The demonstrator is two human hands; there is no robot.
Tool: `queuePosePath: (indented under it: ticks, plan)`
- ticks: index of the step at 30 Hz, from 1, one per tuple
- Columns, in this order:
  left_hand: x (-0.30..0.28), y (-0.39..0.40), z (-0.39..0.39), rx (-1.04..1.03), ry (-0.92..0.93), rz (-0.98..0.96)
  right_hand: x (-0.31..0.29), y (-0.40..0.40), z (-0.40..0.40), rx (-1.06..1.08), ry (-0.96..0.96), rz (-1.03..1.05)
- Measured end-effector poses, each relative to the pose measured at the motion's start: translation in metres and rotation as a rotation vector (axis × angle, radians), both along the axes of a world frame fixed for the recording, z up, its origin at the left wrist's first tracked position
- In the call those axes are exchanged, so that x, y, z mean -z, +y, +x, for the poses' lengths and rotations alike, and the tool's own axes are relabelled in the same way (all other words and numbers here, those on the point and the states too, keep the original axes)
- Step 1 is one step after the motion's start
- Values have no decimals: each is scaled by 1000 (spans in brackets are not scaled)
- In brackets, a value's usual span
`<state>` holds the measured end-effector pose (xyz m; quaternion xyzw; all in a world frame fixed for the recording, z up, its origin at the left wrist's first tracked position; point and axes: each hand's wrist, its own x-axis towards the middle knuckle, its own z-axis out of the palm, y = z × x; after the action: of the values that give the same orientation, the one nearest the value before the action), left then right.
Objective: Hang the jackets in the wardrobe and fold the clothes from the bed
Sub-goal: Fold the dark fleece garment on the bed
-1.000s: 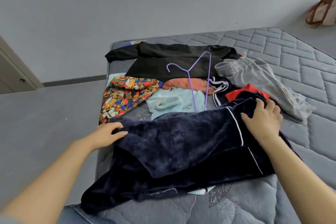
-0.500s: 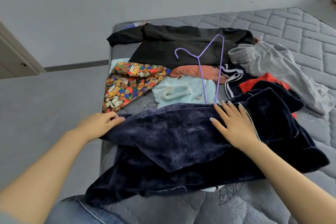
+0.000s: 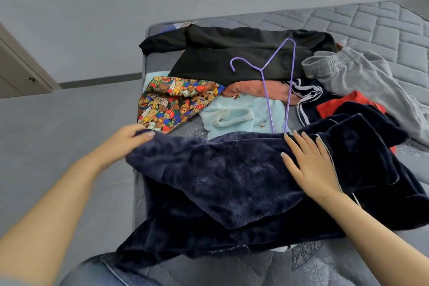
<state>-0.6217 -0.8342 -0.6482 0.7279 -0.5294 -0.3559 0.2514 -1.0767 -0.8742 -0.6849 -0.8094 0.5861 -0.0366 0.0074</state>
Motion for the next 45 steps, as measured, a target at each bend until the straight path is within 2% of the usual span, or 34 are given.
queuePosePath:
  ticks: [2,4,6,10,12,14,17,19,22,24,28,32,35,38,41,43,45]
  plan:
    - [-10,-4,18,-117,-15,38,0,0,2,1,-6,-9]
    - [-2,-3,20,-194,53,228,-2,1,4,-9,-3,-2]
    - [13,-4,5,-268,87,320,-5,2,4,-11,-2,12]
    - [34,-5,-26,-342,-192,133,-10,1,0,-37,-15,63]
    - [31,1,-34,-241,-294,-10,-20,-5,-2,-90,-65,63]
    - [28,4,-40,-44,-298,-44,-36,-15,-7,-171,-196,-15]
    - [31,-3,-51,191,-401,102,-56,-39,-27,-116,-212,-177]
    - [37,-12,-62,255,-519,212,-57,-51,-40,-2,-121,-92]
    - [43,-24,-70,282,-607,261,-38,-53,-59,77,-13,63]
    - [41,-30,-69,275,-624,284,-29,-50,-70,109,-81,43]
    - [29,-33,-75,113,-629,252,-24,-50,-74,146,-123,-20]
    - [0,-19,-128,-29,-665,45,-32,-39,-83,211,-353,-83]
    - [-16,8,-205,112,-500,-249,-38,-23,-123,387,-531,-97]
    - [-6,30,-290,411,-471,-354,-42,-7,-166,711,-862,181]
    - [28,39,-330,607,-683,-295,-38,6,-201,994,-1176,580]
    - [47,42,-332,627,-757,-268,-29,11,-220,1031,-1265,680]
    - [53,41,-330,614,-734,-255,-24,14,-227,999,-1275,732]
